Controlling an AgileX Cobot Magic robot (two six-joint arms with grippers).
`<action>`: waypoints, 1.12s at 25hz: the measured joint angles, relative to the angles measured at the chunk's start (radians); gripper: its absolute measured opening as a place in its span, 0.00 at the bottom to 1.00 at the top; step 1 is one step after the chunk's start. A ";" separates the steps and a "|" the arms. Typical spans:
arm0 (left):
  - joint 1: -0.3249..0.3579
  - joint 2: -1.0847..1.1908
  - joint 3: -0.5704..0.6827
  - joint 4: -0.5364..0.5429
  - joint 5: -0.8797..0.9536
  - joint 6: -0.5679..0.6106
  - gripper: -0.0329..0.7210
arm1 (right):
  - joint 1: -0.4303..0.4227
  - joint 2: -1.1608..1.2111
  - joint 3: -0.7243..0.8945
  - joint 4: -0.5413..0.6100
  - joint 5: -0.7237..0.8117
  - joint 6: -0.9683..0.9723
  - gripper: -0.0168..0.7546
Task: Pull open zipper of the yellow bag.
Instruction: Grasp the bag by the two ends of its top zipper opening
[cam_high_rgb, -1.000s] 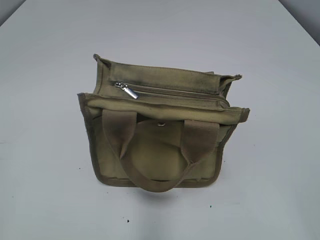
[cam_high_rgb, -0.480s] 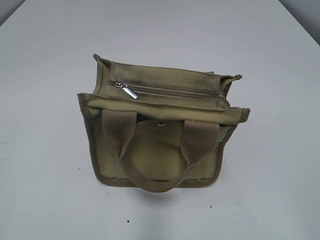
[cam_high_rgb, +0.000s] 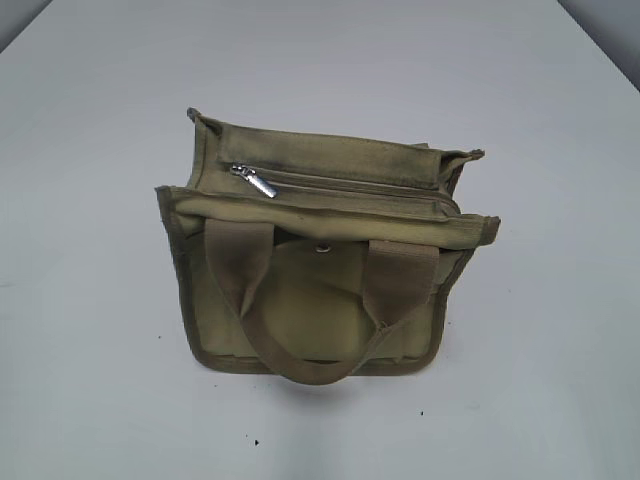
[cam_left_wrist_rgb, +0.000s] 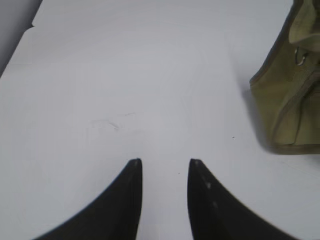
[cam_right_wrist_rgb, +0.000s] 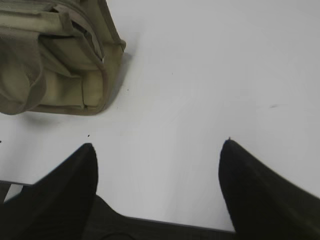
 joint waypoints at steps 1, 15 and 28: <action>0.000 0.027 -0.006 -0.032 -0.020 0.000 0.39 | 0.000 0.028 0.000 0.009 -0.001 -0.008 0.78; 0.000 0.748 -0.116 -0.891 -0.162 0.336 0.60 | 0.187 0.474 -0.116 0.060 -0.198 -0.289 0.78; -0.174 1.270 -0.356 -1.047 -0.212 0.454 0.60 | 0.374 1.087 -0.449 0.072 -0.336 -0.467 0.78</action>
